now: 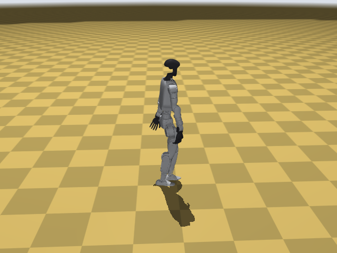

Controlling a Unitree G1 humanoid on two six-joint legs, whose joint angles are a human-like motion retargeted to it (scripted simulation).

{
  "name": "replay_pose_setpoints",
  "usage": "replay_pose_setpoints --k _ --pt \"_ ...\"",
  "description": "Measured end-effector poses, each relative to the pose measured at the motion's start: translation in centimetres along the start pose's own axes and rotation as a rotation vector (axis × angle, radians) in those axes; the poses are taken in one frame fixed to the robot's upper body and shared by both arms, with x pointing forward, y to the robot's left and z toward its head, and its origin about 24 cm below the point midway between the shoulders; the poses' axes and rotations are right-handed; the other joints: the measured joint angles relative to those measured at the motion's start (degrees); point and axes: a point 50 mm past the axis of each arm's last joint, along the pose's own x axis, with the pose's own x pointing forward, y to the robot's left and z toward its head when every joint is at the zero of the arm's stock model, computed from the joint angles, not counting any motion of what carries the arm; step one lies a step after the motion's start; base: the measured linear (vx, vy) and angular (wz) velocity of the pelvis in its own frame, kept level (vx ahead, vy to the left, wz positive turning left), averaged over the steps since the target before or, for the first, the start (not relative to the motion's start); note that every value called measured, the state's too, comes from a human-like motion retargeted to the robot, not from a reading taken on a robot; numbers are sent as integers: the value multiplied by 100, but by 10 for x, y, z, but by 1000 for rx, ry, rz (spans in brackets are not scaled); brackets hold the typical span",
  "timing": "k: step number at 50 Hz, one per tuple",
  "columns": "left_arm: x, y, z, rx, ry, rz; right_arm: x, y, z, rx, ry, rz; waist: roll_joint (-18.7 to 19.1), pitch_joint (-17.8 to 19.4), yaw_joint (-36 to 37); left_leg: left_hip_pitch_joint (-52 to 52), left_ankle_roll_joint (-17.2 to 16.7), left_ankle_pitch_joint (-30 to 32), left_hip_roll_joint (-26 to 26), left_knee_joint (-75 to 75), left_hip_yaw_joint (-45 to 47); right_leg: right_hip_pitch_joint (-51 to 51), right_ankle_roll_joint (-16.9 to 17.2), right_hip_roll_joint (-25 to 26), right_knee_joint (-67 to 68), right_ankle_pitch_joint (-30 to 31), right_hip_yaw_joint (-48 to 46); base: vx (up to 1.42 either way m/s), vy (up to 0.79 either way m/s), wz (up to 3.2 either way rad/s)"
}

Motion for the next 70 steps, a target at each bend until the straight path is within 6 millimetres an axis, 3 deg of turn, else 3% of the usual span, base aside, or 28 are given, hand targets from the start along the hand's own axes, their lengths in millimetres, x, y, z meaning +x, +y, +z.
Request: replay_pose_setpoints --k 2,3,8,11,13,15,16,18,20,23,25,27,28,30,32,35,38,42,47,51,53,55,57,58,60,62,67,70 --pt "0 -5 -2 18 14 -22 -2 -2 12 -17 -52 -3 -143 -42 -58 61 468 -67 -174 189 -76 197 100 -178 -79 -51 -74 44 8 -14" --pt "1 -8 -4 18 23 -35 -2 1 17 -32 -72 2 -243 -76 7 26 928 -396 -45 476 516 254 134 -267 -86 -38 145 48 8 -44" --pt "0 -6 4 -7 -8 -36 0 15 20 -69 -103 28 -137 -198 -65 423 626 -438 -5 6 575 455 603 -258 187 218 -465 40 7 -26" --pt "-3 5 19 -16 -64 -2 3 21 7 -57 -64 32 12 -164 -61 662 741 -432 -4 -344 482 161 951 -371 1045 1006 -641 32 10 -12" --pt "-6 16 34 -14 -117 34 5 20 -5 -48 -38 34 150 -111 -27 856 911 -528 36 -577 428 -234 1569 -475 1952 1395 -514 24 11 -5" --pt "-11 26 47 -1 -174 76 6 17 -20 -27 9 11 324 -129 -109 946 984 -564 42 -716 112 -798 2234 -517 3047 1244 -344 29 8 31" --pt "-13 34 53 2 -202 103 7 17 -26 -17 29 -17 389 -156 -144 913 958 -573 155 -710 104 -1102 2248 -360 3369 1096 -240 28 -1 -28" --pt "-20 48 65 1 -259 152 7 16 -39 7 67 -78 275 -197 436 1100 987 -607 108 -962 815 -1486 2084 -383 3883 511 417 26 8 -156" --pt "-27 63 77 35 -304 213 9 23 -53 105 89 -94 411 -117 -249 1191 1045 -510 17 -1027 52 -1748 1582 -733 4140 -171 -647 30 10 165" --pt "-35 72 91 46 -354 254 9 34 -85 202 171 -47 201 -124 -125 1493 1170 -475 -368 -1365 -6 -2084 1205 -758 3233 -763 -292 33 1 99" --pt "-39 76 99 68 -378 256 8 41 -107 243 226 -6 63 -103 -219 1721 1285 -500 -627 -1488 -234 -2154 925 -728 2352 -809 6 40 -1 142" --pt "-44 82 105 89 -401 254 5 47 -128 261 285 12 -7 -86 -320 1921 1449 -615 -767 -1459 -479 -2059 214 -725 1779 -403 163 39 -5 115" --pt "-45 85 105 96 -410 255 3 51 -138 265 318 22 -37 -119 -316 1960 1555 -694 -808 -1400 -502 -2007 90 -587 1800 -444 440 41 -9 68" --pt "-48 92 106 115 -419 274 -1 60 -154 292 380 62 14 -198 -243 1926 1725 -905 -726 -1171 -524 -1708 -199 -929 1938 -837 -1001 45 -13 60" --pt "-47 90 105 129 -420 299 -5 67 -165 349 434 113 -106 -179 -219 2029 1799 -986 -875 -1024 -674 -1857 128 -715 1981 -519 478 39 -10 84" --pt "-39 79 93 92 -393 296 -8 70 -172 390 465 168 -81 -223 -141 2042 1799 -946 -763 -788 -417 -1742 147 -967 2142 -424 0 37 -4 30" --pt "-26 66 68 35 -334 220 -6 63 -163 370 445 159 -181 -165 -105 1887 1799 -716 -482 109 -250 -1312 40 -529 1700 -534 397 44 -33 -18" --pt "-15 53 38 13 -211 128 2 51 -131 353 352 95 -309 97 80 1035 1799 307 95 2278 -98 -632 -197 -185 1097 -948 458 28 -40 -18" --pt "-4 32 2 14 -45 54 8 42 -93 293 234 70 -316 94 484 128 1799 -585 722 3561 559 -178 -44 -27 479 -925 477 29 15 13" --pt "1 6 -23 -16 49 -47 8 24 -58 179 128 18 -312 -19 493 -294 1799 -976 897 2597 1314 19 196 -115 144 -894 429 28 36 10" --pt "2 -5 -31 -31 88 -88 7 15 -38 128 52 -3 -266 -95 408 -382 1424 -527 655 1356 1241 2 342 -138 139 -915 390 21 32 22" --pt "2 -13 -37 -47 117 -121 4 6 -17 73 -26 -21 -73 -49 445 -285 542 516 429 2 366 96 461 100 235 -1032 488 40 19 -53" --pt "2 -22 -40 -53 130 -157 0 -2 -1 28 -84 -34 102 -5 496 17 6 1009 343 -900 -695 260 655 258 392 -1174 588 48 20 -88" --pt "2 -27 -42 -54 134 -176 -1 -4 4 6 -100 -37 117 -23 516 164 48 788 314 -1114 -853 349 801 236 478 -1244 598 58 23 -100" --pt "2 -38 -46 -57 141 -216 -2 -6 7 -34 -113 -37 50 -176 512 367 875 -28 404 -922 427 432 1200 -2 777 -1306 536 69 30 -106" --pt "2 -38 -42 -75 129 -215 -3 -2 12 -79 -123 -35 146 -266 371 356 968 -140 470 -801 221 304 1564 -70 1315 -1054 545 50 27 -86" --pt "1 -1 -6 -91 -15 -53 1 6 3 -93 -88 -59 270 -187 148 543 1129 -345 773 -610 359 -323 1733 -581 2786 478 -131 26 7 -45" --pt "-6 32 21 -89 -109 97 3 3 -14 -117 -36 -102 255 -175 102 679 1262 -314 722 -764 397 -770 1690 -660 3129 427 -225 21 1 -38"
